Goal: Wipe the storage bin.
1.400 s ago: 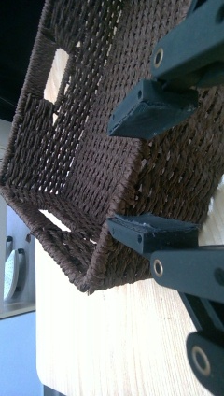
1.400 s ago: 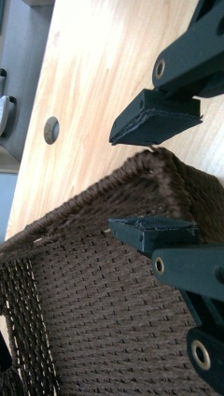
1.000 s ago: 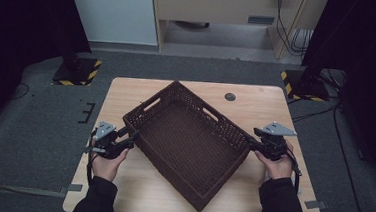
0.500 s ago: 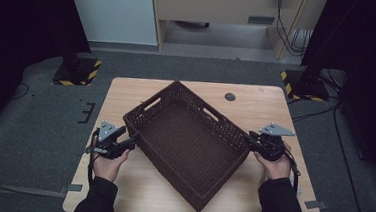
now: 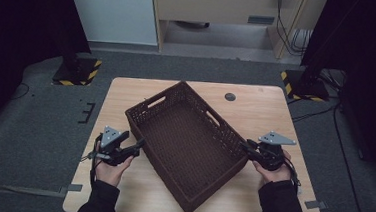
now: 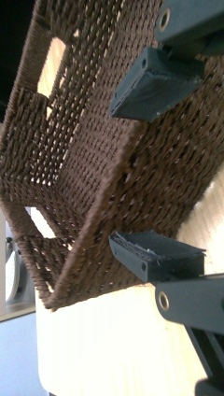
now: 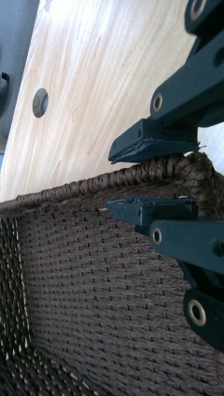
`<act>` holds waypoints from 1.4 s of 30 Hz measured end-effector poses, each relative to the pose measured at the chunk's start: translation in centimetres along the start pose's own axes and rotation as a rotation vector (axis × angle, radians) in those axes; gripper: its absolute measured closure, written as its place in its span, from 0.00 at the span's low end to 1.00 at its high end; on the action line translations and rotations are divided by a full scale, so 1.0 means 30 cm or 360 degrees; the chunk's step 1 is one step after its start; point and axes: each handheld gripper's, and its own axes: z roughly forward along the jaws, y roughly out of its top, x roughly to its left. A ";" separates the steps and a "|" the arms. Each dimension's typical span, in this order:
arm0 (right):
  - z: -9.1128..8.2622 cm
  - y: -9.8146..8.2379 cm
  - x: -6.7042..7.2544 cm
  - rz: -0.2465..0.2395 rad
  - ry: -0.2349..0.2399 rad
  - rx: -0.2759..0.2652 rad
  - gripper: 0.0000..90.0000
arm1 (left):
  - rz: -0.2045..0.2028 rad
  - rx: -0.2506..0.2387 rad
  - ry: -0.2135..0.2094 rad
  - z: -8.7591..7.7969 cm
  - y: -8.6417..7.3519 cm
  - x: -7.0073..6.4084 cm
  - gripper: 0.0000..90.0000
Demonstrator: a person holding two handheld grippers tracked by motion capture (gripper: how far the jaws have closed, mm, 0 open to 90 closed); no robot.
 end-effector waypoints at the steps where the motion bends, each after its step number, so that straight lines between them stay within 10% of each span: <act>1: -0.004 -0.003 0.008 0.0003 -0.0001 -0.0005 0.78 | 0.0030 -0.0020 -0.0039 0.001 -0.002 -0.002 0.36; 20: -0.019 0.021 0.029 -0.0117 0.0057 -0.0075 0.71 | -0.0036 -0.0062 -0.0019 -0.009 -0.002 -0.029 0.40; 30: 0.030 0.016 0.037 -0.0114 0.0068 0.0067 0.90 | 0.0027 -0.0017 -0.0048 0.026 -0.006 -0.076 0.40; 42: -0.007 0.002 0.065 -0.0092 0.0137 0.0027 0.81 | 0.0080 0.0005 -0.0021 0.073 0.014 -0.064 0.48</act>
